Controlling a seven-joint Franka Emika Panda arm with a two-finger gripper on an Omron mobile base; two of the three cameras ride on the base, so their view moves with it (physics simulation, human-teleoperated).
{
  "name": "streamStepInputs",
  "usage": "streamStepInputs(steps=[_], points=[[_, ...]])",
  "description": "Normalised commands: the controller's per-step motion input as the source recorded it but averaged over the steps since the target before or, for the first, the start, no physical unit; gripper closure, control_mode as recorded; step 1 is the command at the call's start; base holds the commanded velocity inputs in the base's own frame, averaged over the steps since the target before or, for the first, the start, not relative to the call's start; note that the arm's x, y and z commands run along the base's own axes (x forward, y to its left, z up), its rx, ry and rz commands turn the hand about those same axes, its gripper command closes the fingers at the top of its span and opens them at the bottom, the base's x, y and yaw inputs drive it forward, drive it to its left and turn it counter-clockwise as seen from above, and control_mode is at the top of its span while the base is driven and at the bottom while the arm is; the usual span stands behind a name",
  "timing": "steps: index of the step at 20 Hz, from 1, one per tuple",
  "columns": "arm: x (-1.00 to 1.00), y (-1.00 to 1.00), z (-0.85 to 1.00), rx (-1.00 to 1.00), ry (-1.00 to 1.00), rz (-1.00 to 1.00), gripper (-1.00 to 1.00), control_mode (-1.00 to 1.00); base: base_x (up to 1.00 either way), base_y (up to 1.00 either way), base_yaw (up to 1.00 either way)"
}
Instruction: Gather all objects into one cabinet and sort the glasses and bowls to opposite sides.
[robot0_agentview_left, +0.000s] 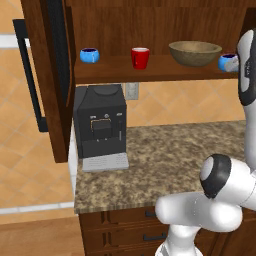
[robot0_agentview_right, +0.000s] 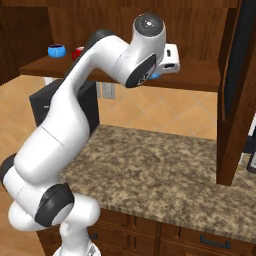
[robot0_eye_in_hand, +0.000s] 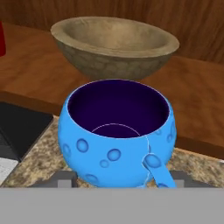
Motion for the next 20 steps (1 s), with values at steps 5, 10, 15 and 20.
streamStepInputs(steps=[5, 10, 15, 20], points=[[-0.27, 0.46, 0.04, 0.03, 0.10, 0.00, 1.00, -1.00, 0.00, 0.00, 0.00], [-0.31, 0.66, 0.00, 0.00, 0.00, 0.00, 1.00, -1.00, 0.00, 0.00, 0.00], [-0.41, 0.81, -0.16, 0.00, -0.10, 0.00, 1.00, -1.00, 0.00, 0.00, 0.00], [-0.18, 0.79, -0.12, 0.00, -0.13, 0.00, 1.00, -1.00, 0.00, 0.00, 0.00]])
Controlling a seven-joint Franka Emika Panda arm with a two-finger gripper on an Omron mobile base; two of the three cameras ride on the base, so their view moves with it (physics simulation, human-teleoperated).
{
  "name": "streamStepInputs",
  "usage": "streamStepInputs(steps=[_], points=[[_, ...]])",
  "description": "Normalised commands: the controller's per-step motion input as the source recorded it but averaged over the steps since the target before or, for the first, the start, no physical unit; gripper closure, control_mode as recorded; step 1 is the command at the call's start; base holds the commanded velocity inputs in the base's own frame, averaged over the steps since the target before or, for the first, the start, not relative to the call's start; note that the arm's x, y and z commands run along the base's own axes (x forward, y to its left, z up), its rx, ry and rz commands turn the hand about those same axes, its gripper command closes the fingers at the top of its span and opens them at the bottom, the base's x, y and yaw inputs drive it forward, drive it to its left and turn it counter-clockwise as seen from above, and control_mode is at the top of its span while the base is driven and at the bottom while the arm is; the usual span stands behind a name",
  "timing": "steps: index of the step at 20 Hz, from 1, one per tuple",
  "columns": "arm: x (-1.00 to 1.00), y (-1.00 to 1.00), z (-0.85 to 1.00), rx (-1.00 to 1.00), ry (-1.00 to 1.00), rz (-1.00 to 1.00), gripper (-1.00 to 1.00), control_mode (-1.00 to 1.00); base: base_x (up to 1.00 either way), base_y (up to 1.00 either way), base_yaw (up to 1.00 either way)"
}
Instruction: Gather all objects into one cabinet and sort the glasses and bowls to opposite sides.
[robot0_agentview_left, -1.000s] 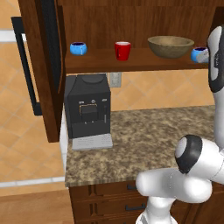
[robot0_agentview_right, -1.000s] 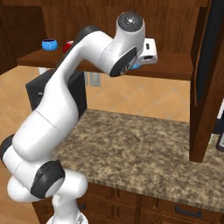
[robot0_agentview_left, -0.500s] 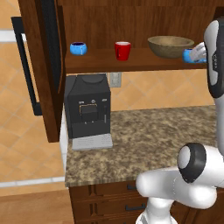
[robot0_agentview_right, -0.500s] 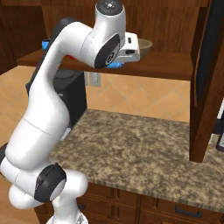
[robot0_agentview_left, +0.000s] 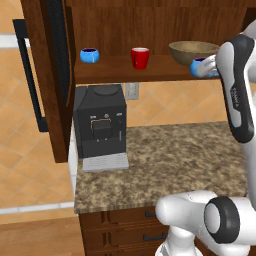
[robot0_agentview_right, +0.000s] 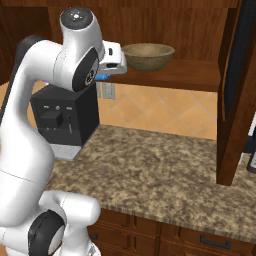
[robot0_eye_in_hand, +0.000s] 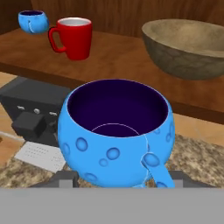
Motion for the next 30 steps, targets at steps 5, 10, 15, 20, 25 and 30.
streamStepInputs(steps=[5, 10, 15, 20, 25, 30], points=[[-0.01, 0.61, 0.00, 0.00, -0.07, 0.00, 1.00, -1.00, 0.00, 0.00, 0.00], [-0.05, 0.54, 0.08, 0.00, -0.02, 0.00, 1.00, -1.00, 0.00, 0.00, 0.00], [-0.24, 0.55, 0.18, 0.00, 0.00, 0.00, 1.00, -1.00, 0.00, 0.00, 0.00], [-0.26, 0.57, 0.11, 0.00, 0.00, 0.00, 1.00, -1.00, 0.00, 0.00, 0.00], [0.04, 0.65, 0.00, 0.00, 0.00, 0.00, 1.00, -1.00, 0.00, 0.00, 0.00], [0.22, 0.32, 0.00, 0.00, 0.00, 0.00, 1.00, -1.00, 0.00, 0.00, 0.00]])
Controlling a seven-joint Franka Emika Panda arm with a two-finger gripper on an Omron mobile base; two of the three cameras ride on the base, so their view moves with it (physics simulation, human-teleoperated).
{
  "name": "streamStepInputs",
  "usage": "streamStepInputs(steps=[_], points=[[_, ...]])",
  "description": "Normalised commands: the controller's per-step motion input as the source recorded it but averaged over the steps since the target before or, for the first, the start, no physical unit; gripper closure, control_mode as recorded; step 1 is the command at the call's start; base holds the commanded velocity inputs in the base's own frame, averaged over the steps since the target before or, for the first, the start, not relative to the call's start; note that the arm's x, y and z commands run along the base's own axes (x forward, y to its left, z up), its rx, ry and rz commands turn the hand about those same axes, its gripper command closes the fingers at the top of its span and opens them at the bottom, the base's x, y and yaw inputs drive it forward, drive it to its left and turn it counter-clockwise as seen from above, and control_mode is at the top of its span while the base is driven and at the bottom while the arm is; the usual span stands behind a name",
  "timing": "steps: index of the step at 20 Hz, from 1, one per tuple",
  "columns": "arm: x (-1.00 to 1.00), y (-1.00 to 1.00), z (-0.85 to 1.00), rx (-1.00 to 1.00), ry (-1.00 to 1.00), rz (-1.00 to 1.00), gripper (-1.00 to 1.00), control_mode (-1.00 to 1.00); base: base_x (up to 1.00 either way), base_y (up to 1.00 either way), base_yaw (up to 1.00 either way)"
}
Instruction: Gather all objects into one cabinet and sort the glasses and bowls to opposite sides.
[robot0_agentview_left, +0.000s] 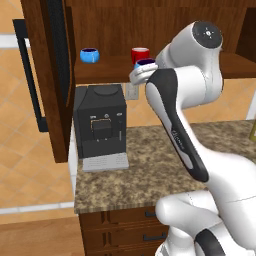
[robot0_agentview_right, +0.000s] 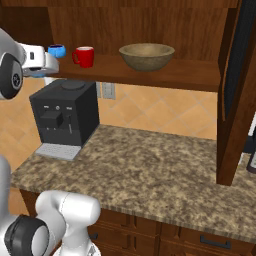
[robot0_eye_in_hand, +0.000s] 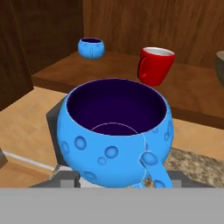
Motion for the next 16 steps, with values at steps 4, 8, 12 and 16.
streamStepInputs(steps=[4, 8, 12, 16], points=[[0.31, 0.15, 0.00, 0.00, 0.00, 0.00, 1.00, -1.00, 0.00, 0.00, 0.00], [0.33, 0.18, 0.00, 0.00, 0.00, 0.00, 1.00, -1.00, 0.00, 0.00, 0.00], [0.40, 0.26, -0.01, 0.00, 0.00, 0.00, 1.00, -1.00, 0.00, 0.00, 0.00], [0.32, 0.23, 0.00, 0.00, 0.00, 0.00, 1.00, -1.00, 0.00, 0.00, 0.00]])
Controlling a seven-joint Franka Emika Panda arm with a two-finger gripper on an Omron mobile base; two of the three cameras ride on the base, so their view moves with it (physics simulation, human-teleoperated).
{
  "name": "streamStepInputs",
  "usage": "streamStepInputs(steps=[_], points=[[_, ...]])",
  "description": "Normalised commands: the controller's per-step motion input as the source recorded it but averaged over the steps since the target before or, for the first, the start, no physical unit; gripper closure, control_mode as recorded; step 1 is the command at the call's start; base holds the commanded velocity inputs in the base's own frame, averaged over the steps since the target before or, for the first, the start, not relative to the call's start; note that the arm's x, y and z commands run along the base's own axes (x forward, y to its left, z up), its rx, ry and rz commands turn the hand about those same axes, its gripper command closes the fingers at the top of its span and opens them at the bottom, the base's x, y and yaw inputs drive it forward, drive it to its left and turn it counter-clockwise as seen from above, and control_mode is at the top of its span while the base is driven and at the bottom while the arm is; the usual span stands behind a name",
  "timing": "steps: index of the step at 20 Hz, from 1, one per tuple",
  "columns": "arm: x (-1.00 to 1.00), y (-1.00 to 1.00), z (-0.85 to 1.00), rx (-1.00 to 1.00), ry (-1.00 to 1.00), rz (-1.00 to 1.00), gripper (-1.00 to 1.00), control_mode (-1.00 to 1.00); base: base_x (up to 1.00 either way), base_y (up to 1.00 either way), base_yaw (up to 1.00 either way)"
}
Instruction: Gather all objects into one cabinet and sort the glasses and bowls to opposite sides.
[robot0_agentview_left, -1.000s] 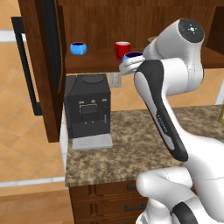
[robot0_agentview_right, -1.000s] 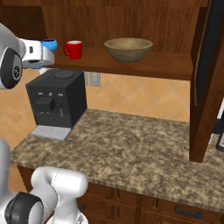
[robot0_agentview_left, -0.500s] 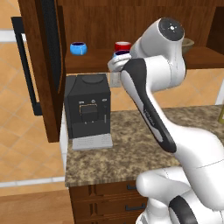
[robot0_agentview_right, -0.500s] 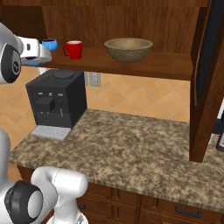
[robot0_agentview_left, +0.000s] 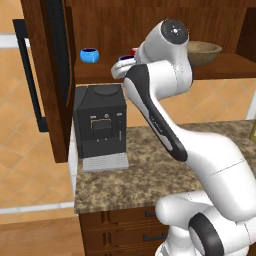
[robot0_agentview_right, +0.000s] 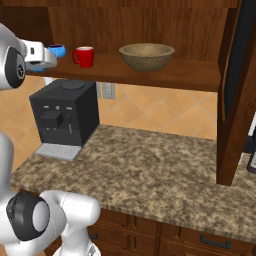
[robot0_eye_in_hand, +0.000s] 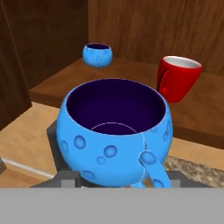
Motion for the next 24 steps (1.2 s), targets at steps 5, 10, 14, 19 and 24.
streamStepInputs(steps=[5, 10, 14, 19, 24], points=[[0.36, 0.13, -0.04, 0.00, 0.00, 0.00, 1.00, -1.00, 0.00, 0.00, 0.00], [0.24, 0.00, -0.09, 0.02, 0.00, 0.00, 1.00, -1.00, 0.00, 0.00, 0.00], [0.20, 0.01, -0.19, 0.03, 0.01, 0.02, 1.00, -1.00, 0.00, 0.00, 0.00], [0.21, 0.01, -0.20, 0.02, 0.00, 0.02, 1.00, -1.00, 0.00, 0.00, 0.00], [0.28, 0.01, -0.11, 0.02, 0.00, 0.01, 1.00, -1.00, 0.00, 0.00, 0.00]])
